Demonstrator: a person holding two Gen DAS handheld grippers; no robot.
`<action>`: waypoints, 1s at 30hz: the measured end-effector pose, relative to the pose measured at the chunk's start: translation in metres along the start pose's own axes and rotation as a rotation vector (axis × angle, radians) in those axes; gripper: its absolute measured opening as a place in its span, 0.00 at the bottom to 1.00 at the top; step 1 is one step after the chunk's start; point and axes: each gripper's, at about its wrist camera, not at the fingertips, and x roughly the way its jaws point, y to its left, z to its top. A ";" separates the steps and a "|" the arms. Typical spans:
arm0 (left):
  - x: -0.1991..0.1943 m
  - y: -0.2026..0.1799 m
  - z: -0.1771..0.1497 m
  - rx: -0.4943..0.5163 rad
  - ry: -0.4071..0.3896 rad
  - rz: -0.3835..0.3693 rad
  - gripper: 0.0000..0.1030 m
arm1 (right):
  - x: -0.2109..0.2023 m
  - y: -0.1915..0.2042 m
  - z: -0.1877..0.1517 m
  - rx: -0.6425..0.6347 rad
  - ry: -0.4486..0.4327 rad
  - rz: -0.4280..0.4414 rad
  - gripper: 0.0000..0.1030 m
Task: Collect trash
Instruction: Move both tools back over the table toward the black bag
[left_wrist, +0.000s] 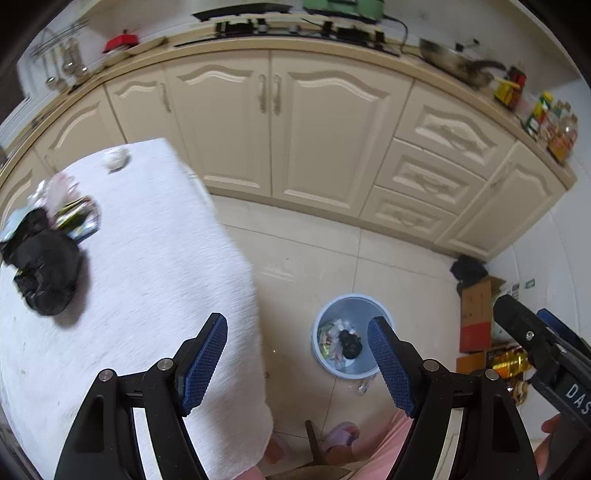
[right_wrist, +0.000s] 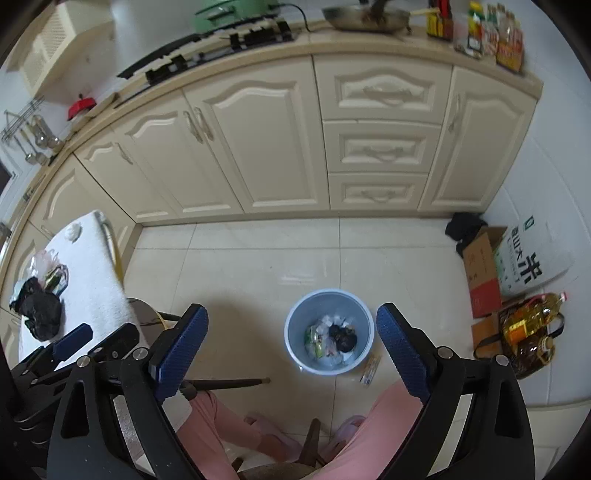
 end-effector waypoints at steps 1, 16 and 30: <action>-0.009 0.007 -0.006 -0.011 -0.011 0.004 0.72 | -0.002 0.004 -0.002 -0.008 -0.007 0.003 0.92; -0.099 0.115 -0.076 -0.190 -0.102 0.081 0.74 | -0.034 0.116 -0.037 -0.215 -0.055 0.095 0.96; -0.155 0.230 -0.135 -0.423 -0.139 0.229 0.81 | -0.015 0.259 -0.064 -0.467 0.004 0.240 0.98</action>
